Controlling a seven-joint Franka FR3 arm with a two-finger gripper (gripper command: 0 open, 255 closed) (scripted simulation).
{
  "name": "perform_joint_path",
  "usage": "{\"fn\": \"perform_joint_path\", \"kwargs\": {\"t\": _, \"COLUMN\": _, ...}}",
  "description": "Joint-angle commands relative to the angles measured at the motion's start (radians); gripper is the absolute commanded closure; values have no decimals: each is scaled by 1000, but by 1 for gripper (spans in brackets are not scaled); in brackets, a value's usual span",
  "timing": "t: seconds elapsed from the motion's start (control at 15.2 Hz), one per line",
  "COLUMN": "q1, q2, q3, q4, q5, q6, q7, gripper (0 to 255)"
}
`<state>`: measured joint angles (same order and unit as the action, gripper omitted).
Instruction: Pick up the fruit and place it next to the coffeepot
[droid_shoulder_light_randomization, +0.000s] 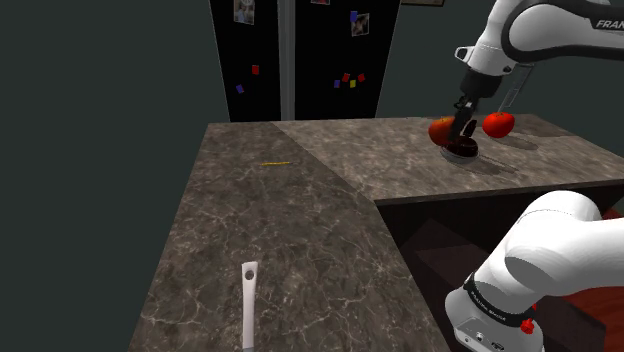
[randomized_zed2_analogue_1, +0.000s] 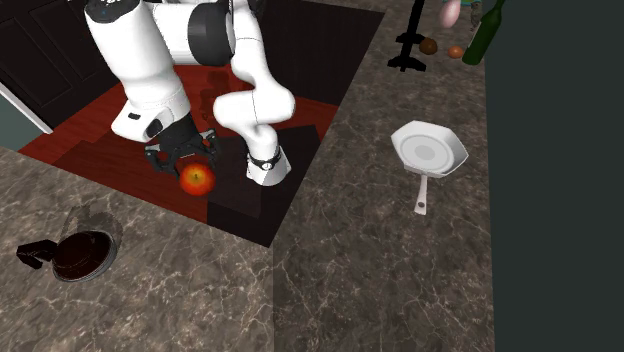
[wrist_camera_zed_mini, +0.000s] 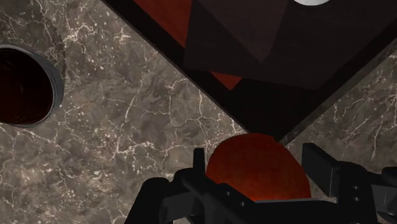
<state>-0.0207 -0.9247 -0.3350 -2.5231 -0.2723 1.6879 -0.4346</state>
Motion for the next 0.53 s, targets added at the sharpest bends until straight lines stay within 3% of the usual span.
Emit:
{"fn": "perform_joint_path", "kwargs": {"t": 0.0, "q1": -11, "q2": 28, "q3": -51, "q4": 27, "q5": -31, "q6": 10, "q7": -49, "gripper": 255}}
{"fn": "perform_joint_path", "kwargs": {"t": 0.46, "q1": -28, "q2": 129, "q3": -230, "q4": 141, "q5": -115, "q6": 39, "q7": -218, "gripper": 255}}
